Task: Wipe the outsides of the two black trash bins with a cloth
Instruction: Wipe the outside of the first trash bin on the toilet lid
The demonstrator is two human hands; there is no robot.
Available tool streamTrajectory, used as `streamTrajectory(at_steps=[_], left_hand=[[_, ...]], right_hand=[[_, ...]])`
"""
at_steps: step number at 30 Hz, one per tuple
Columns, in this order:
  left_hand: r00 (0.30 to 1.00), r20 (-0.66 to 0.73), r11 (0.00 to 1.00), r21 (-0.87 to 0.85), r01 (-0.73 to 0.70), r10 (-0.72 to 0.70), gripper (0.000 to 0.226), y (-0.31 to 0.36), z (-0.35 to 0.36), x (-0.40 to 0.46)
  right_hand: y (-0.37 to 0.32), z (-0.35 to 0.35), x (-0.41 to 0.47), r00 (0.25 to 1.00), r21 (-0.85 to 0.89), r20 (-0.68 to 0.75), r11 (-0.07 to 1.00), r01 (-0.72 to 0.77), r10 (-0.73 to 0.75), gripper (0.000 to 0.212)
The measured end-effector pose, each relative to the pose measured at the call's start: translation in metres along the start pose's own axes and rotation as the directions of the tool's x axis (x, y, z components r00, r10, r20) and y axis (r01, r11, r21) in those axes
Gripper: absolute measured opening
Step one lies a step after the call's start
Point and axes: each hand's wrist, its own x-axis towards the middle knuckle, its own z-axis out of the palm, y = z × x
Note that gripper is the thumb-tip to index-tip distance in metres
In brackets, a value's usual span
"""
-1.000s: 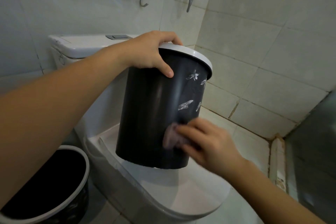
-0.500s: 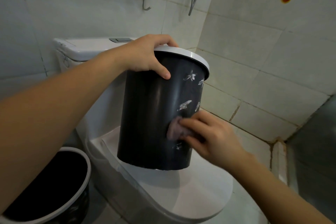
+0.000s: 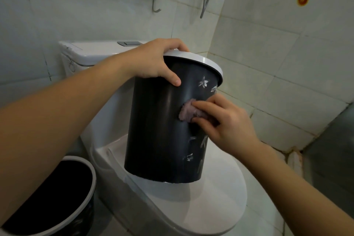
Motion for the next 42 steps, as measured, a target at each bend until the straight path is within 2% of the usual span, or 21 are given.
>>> streamTrajectory(at_steps=[4, 6, 11, 16, 21, 27, 29, 32, 34, 36, 42], left_hand=[[1.0, 0.012, 1.0, 0.0, -0.011, 0.011, 0.062, 0.002, 0.002, 0.001], [1.0, 0.019, 1.0, 0.007, -0.013, 0.013, 0.062, 0.003, 0.001, 0.001], [1.0, 0.019, 1.0, 0.009, -0.018, 0.018, 0.063, 0.001, -0.002, 0.0], [1.0, 0.002, 1.0, -0.022, -0.007, 0.007, 0.063, -0.004, -0.003, -0.003], [1.0, 0.016, 0.999, -0.032, -0.004, 0.005, 0.061, -0.003, -0.004, -0.002], [1.0, 0.014, 1.0, -0.03, 0.002, -0.002, 0.062, -0.002, -0.004, -0.003], [1.0, 0.01, 0.999, -0.031, 0.006, -0.005, 0.063, -0.002, -0.003, -0.003], [1.0, 0.017, 1.0, -0.019, 0.008, -0.007, 0.063, 0.0, -0.002, -0.002], [1.0, 0.021, 1.0, -0.017, 0.016, -0.016, 0.063, 0.001, -0.002, -0.002], [1.0, 0.019, 1.0, -0.02, 0.017, -0.017, 0.063, 0.002, -0.002, -0.002], [0.998, 0.05, 0.998, 0.055, 0.035, -0.038, 0.065, 0.005, -0.006, -0.001]], right_hand=[[0.009, -0.002, 0.035, 0.97, 0.001, -0.115, 0.977, -0.215, 0.214, 0.032], [0.01, -0.003, 0.05, 0.95, 0.014, -0.145, 0.961, -0.278, 0.277, 0.031], [0.008, -0.003, 0.054, 0.973, 0.012, -0.123, 0.98, -0.198, 0.198, 0.032], [0.033, -0.01, 0.042, 0.941, 0.033, -0.138, 0.951, -0.308, 0.31, 0.029], [0.028, -0.004, 0.04, 0.951, 0.056, -0.13, 0.959, -0.277, 0.282, 0.032], [0.011, 0.001, 0.013, 0.999, 0.111, -0.027, 0.993, -0.027, 0.03, 0.033], [0.015, 0.001, 0.015, 0.996, 0.092, -0.052, 0.994, -0.066, 0.071, 0.032], [0.024, -0.001, 0.029, 0.956, 0.093, -0.141, 0.965, -0.247, 0.258, 0.031], [0.027, -0.002, 0.036, 0.931, 0.122, -0.154, 0.942, -0.313, 0.33, 0.031], [0.026, -0.002, 0.034, 0.938, 0.137, -0.136, 0.944, -0.302, 0.319, 0.031], [0.015, 0.001, 0.004, 0.994, 0.098, -0.036, 0.99, -0.104, 0.108, 0.035]])
